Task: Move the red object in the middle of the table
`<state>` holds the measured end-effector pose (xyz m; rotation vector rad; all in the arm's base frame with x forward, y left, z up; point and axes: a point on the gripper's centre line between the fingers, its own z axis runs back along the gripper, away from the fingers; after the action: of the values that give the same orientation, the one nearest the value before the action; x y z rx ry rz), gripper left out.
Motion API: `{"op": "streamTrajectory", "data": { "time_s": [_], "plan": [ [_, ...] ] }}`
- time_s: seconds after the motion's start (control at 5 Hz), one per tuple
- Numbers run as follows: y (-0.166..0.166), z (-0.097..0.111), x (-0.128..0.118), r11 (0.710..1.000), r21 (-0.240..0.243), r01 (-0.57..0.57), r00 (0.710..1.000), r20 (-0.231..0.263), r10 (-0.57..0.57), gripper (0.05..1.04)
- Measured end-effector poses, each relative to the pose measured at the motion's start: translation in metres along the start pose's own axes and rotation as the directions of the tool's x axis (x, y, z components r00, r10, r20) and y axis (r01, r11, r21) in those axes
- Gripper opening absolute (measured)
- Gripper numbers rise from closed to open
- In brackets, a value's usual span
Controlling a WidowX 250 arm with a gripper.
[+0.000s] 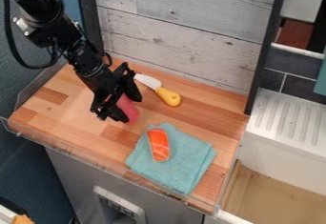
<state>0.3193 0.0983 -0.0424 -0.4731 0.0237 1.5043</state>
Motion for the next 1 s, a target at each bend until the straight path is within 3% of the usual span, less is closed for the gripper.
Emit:
{"op": "streamTrajectory", "data": {
  "time_s": [0.4,0.6,1.0],
  "plan": [
    [0.0068,-0.0014,0.0094,0.999,-0.018,-0.044,0.999,-0.029,0.044,0.781],
    [0.012,-0.0059,0.0093,0.999,0.013,-0.048,0.999,-0.023,0.049,1.005],
    [0.0103,-0.009,0.0048,0.998,0.064,-0.005,1.0,0.001,0.005,1.002]
  ]
}}
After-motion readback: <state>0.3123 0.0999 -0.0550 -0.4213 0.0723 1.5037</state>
